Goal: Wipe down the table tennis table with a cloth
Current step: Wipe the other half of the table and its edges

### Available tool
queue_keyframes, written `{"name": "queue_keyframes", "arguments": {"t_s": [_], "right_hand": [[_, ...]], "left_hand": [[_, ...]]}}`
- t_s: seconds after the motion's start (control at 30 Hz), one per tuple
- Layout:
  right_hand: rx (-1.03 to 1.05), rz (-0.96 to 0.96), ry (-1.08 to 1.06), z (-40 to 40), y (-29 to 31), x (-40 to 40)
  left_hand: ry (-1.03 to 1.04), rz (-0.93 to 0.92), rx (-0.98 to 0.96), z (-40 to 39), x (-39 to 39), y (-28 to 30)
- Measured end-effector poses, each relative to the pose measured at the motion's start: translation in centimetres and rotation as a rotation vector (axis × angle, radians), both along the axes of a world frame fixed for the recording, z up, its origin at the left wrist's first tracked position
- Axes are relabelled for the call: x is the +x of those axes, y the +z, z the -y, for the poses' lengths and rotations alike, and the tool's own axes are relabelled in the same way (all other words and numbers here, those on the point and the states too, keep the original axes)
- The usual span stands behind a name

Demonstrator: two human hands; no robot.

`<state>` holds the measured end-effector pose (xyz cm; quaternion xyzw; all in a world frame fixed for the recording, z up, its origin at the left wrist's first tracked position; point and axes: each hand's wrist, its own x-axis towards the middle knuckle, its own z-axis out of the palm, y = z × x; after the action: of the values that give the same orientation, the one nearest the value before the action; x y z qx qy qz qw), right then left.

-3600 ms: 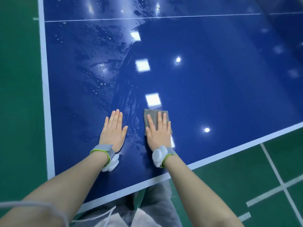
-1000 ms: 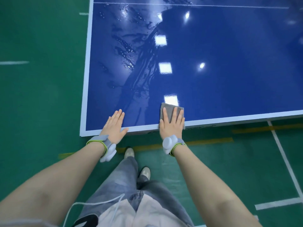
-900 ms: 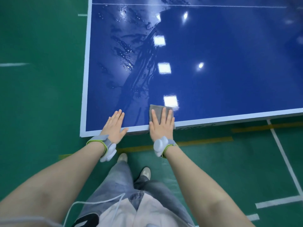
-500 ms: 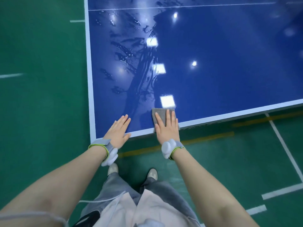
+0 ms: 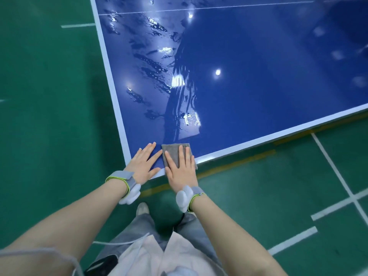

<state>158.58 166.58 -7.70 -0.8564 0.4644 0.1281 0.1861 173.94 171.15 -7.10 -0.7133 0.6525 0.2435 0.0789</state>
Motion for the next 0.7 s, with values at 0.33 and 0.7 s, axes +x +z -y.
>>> {"name": "queue_keyframes", "arguments": {"t_s": [0.33, 0.7], "right_hand": [[-0.074, -0.064, -0.273, 3.9, -0.3, -0.8], [-0.046, 0.098, -0.065, -1.3, -0.2, 3.7]], "left_hand": [[-0.087, -0.063, 0.007, 0.0, 1.8, 0.3], [0.017, -0.069, -0.024, 0.8, 4.7, 0.2]]}}
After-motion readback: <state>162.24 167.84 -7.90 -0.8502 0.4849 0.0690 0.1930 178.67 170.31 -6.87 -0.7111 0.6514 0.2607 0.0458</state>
